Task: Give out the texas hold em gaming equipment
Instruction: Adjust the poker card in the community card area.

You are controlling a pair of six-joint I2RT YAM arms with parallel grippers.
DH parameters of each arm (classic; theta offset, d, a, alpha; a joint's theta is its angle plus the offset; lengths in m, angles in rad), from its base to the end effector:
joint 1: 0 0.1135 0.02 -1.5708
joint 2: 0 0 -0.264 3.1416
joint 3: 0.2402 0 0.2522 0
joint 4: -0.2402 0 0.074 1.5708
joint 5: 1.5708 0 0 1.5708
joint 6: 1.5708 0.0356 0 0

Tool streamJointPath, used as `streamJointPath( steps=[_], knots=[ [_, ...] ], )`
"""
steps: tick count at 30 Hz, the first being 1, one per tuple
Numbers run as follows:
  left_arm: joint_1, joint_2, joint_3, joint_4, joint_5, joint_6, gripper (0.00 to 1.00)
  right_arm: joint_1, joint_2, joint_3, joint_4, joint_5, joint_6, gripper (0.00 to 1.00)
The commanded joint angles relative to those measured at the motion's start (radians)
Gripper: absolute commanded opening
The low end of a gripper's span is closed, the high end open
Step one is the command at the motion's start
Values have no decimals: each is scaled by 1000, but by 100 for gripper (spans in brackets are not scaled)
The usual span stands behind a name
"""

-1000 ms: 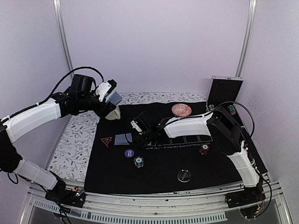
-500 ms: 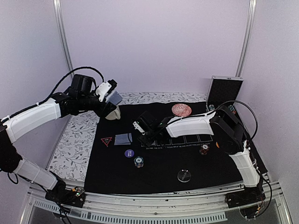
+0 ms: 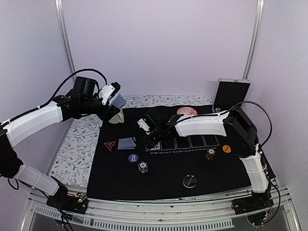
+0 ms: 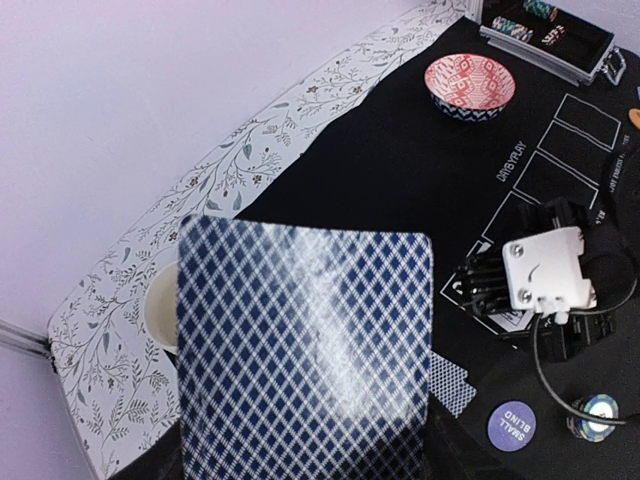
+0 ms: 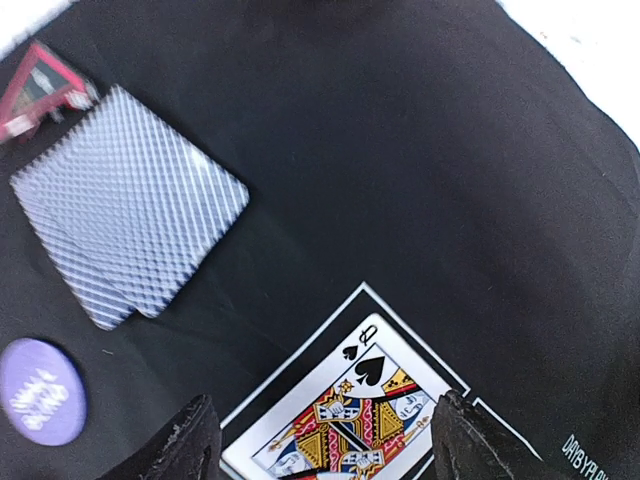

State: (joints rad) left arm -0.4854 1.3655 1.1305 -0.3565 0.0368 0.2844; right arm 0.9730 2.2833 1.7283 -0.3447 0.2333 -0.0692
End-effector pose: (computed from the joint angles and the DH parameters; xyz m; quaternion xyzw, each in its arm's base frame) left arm 0.2730 -0.1455 0.3122 0.3393 0.8145 -0.0633 0.4662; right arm 0.2882 0.4086 0.1501 -0.4336 0.8324 0.0439 0.3422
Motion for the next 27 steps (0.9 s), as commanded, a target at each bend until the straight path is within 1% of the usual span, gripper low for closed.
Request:
streamJointPath(
  steps=[1,3,5,10,15,18,27],
  knots=[
    [13,-20,18,17,11,5,60,-45,-133,8,20,-127,134,75],
    [13,-20,18,17,12,5,60,-61,-156,-14,22,-139,170,74],
    [13,-20,18,17,12,4,60,-79,-168,-41,14,-129,203,72],
    [13,-21,18,17,11,3,60,-117,-140,-49,-80,-40,310,54],
    [13,-22,20,16,13,3,61,-127,-52,-12,-164,3,356,46],
    [13,-23,20,15,15,3,60,-126,-22,-4,-192,19,381,44],
    [13,-13,22,12,21,2,61,-117,9,-40,-182,4,428,42]
  ],
)
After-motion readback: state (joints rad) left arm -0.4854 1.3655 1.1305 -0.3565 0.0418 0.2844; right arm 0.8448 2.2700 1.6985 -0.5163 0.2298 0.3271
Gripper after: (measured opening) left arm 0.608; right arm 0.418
